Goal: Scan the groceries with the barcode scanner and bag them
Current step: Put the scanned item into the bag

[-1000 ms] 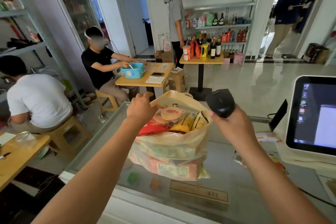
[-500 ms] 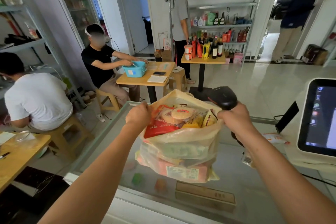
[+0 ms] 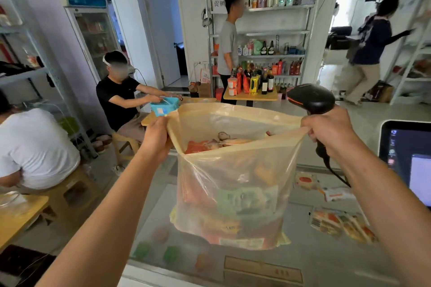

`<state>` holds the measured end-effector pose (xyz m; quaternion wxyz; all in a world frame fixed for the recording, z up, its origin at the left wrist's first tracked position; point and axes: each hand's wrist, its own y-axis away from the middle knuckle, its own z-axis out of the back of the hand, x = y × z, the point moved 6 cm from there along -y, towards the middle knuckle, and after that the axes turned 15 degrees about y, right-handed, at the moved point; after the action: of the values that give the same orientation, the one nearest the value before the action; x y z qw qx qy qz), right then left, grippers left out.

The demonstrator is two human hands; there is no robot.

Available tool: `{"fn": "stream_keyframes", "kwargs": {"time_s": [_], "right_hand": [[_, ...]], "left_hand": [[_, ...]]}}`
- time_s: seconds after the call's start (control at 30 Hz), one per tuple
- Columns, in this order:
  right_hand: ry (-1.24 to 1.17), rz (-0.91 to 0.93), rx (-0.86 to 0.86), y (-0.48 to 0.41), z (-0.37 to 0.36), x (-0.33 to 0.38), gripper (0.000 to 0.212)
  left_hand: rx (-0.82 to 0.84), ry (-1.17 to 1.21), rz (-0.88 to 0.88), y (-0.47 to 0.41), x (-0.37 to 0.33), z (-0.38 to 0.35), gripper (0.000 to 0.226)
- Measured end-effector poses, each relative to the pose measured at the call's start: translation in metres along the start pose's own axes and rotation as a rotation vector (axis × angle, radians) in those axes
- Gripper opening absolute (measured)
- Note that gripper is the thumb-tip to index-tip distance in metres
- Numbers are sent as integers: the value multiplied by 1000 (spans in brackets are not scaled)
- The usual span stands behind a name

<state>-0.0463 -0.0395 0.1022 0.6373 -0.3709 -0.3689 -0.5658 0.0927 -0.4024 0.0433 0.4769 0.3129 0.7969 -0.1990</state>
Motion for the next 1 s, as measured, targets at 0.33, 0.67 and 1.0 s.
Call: {"fn": "stream_keyframes", "kwargs": {"time_s": [0.33,0.67,1.0], "right_hand": [[74,-23,44,8,8,-19,23],[95,-33,73,0,-10,-62,21],[149,-46,111,2,-30,-77,29]], "left_hand": [[122,-112,28,-3,23,15,32],[75,-778,1,-15,55,22,24],[816,-1256,-512,32,79,-28,29]]}}
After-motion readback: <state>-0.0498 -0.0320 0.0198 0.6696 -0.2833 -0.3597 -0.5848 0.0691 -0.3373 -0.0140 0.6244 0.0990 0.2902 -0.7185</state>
